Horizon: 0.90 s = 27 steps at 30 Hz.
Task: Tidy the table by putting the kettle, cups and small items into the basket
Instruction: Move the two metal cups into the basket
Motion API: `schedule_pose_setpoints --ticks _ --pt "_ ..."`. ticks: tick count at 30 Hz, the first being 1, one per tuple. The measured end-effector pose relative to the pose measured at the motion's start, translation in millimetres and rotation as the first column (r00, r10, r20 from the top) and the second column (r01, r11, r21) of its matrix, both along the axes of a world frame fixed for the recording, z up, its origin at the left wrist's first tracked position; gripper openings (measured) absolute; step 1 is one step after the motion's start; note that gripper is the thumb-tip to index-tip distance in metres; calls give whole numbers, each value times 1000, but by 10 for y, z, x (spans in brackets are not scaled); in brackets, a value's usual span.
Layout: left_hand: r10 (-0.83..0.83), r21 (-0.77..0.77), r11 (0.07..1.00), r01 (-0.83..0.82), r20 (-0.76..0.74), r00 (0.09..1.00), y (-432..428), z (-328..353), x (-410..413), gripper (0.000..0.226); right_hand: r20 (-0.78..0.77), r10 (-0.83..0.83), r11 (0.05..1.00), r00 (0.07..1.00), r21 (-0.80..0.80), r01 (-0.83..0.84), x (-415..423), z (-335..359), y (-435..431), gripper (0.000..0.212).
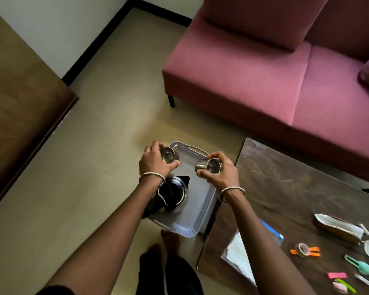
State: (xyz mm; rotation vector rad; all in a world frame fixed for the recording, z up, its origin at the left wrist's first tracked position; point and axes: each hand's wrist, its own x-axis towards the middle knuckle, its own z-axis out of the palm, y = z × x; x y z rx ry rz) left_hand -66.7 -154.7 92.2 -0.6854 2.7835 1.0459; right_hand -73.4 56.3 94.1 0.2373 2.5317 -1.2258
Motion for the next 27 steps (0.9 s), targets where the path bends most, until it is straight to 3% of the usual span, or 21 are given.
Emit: schedule_pose_setpoints --ticks 3,6,9,13,20,27 --pt "-77 -41 996 83 138 987 7 -350 -235 75 -22 45 995 999 95 -43 -189 -354 -164 44" --pt "-169 -115 973 201 241 956 45 -739 -429 83 14 191 953 981 236 -189 -338 -765 -302 47" --pt "-229 -178 942 286 285 931 91 -1080 -559 88 85 335 879 938 330 -344 -414 -1140 -406 52" --pt "-307 -256 883 393 318 897 111 -1415 -680 88 70 465 792 883 414 -450 -461 -1491 -469 50" --pt "-363 -313 827 467 335 869 150 -1631 -731 77 -70 408 830 910 444 -337 -413 -1771 -492 44" --pt "-427 -374 756 537 341 838 117 -1688 -735 74 -141 288 906 947 359 -222 -373 -1831 -451 69"
